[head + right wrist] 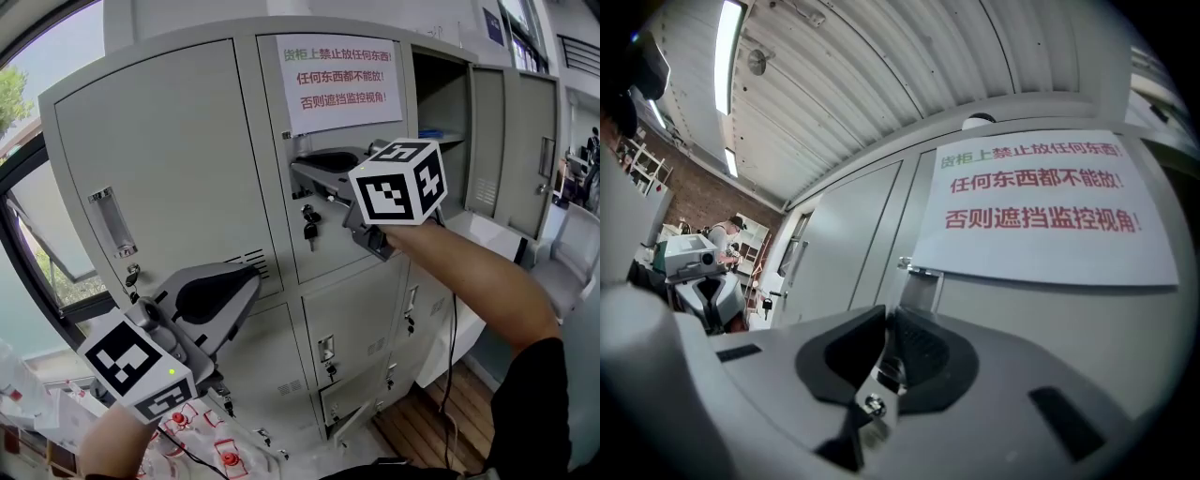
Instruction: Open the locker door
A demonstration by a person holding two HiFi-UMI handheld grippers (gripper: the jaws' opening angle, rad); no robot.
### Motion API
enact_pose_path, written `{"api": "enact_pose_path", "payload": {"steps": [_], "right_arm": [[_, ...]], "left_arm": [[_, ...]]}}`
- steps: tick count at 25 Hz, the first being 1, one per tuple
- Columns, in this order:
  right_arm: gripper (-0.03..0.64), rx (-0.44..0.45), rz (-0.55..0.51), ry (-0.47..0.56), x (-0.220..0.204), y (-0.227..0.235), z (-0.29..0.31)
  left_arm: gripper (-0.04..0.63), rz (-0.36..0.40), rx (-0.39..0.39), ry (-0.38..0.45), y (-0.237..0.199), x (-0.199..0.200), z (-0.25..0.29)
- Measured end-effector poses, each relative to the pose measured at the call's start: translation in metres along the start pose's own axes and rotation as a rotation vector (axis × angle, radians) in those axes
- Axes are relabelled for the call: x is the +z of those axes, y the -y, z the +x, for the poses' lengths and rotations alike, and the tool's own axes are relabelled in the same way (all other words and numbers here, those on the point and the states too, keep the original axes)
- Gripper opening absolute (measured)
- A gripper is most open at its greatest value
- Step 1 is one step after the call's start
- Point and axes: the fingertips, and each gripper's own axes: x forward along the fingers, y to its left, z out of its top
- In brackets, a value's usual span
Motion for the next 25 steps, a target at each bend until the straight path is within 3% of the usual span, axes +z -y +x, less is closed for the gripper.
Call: {"api": "enact_pose_path", "payload": {"steps": [14,25], "right_arm": [[0.033,0.103,0.096,0.049,0.004,-0.011,-0.011],[0.034,0.280,0.086,0.094,0.014,-0.031,-0.048]], "left_arm": [[0.018,-0.040,0.016,-0.018,-0.009,-0.012,-0.002],[0.018,-0.060,0.090,-0.064,0.009,-0.011,0.021]]}}
